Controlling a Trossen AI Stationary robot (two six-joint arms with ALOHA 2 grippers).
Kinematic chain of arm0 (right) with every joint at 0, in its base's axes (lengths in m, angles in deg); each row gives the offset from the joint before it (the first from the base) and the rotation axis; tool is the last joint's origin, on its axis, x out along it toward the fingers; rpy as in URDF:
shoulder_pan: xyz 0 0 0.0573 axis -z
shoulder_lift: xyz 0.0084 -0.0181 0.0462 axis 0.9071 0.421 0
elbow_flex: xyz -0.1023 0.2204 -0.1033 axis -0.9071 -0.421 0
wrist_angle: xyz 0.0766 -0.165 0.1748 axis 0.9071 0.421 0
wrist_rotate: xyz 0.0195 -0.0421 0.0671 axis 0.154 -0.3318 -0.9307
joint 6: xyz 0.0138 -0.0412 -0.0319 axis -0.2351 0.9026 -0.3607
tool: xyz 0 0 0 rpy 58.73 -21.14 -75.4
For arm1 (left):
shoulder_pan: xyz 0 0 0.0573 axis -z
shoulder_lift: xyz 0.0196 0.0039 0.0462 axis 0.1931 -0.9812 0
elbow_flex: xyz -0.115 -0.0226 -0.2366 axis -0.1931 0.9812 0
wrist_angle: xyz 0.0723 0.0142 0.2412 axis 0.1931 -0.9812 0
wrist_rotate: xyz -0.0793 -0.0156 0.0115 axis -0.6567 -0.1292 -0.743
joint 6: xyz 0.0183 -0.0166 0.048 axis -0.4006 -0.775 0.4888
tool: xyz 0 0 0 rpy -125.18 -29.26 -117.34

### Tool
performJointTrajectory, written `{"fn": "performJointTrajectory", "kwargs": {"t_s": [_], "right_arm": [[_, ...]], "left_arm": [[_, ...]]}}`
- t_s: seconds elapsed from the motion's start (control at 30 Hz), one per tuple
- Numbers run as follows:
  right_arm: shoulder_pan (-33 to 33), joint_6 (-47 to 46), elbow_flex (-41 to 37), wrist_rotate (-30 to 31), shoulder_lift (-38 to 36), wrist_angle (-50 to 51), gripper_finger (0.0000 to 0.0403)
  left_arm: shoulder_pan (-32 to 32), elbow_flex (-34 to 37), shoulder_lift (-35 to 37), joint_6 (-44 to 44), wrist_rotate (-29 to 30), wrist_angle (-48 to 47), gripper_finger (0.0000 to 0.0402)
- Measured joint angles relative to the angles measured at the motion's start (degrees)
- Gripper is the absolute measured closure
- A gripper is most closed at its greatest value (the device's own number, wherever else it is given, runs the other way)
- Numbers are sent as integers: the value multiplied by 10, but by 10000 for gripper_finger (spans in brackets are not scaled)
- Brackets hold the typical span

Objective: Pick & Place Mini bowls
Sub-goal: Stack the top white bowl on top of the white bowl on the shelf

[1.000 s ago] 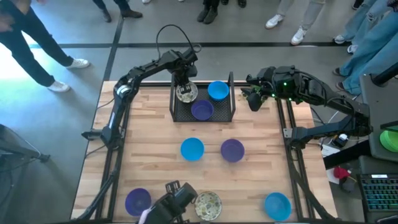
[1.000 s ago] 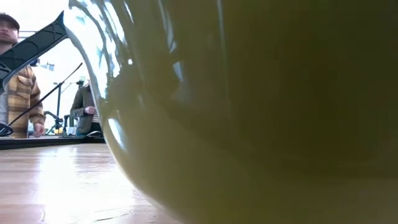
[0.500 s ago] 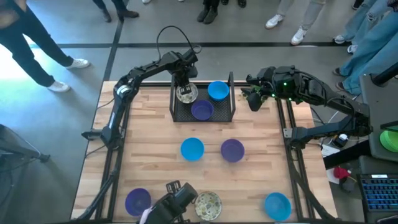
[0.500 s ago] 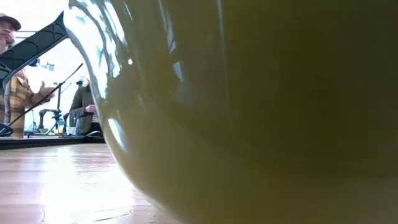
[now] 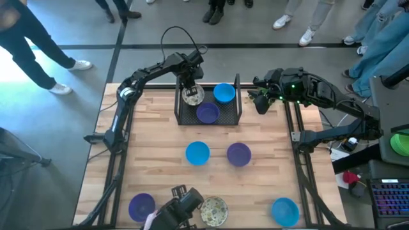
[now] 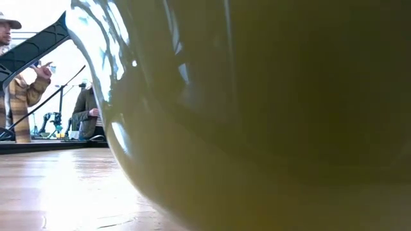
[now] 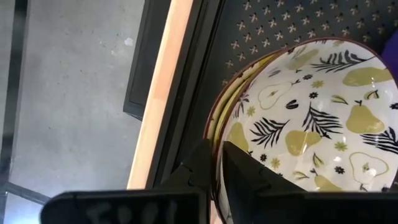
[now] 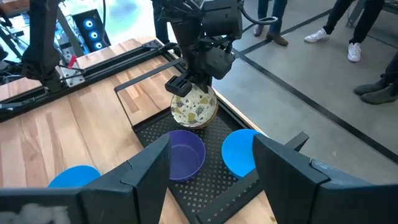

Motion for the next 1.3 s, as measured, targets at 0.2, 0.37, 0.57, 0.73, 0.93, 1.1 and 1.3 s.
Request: {"fn": "performJointTrajectory", "kwargs": {"t_s": [0.2,0.37,0.57,0.73,0.93,1.1,1.3], "right_arm": [[0,0,0,0,0,0,181],[0,0,0,0,0,0,181],[0,0,0,0,0,1,181],[0,-1,0,0,0,1,181],[0,-2,0,0,-1,2,181],[0,-2,0,0,-1,2,181],[0,-3,0,0,-1,2,181]], "left_arm": [[0,0,0,-1,0,5,372],[0,0,0,-16,12,17,371],[0,0,0,-34,36,23,371],[1,0,0,-34,36,23,371],[1,0,0,-34,36,23,371],[1,0,0,-31,35,23,371],[2,0,0,-37,34,23,371]]}}
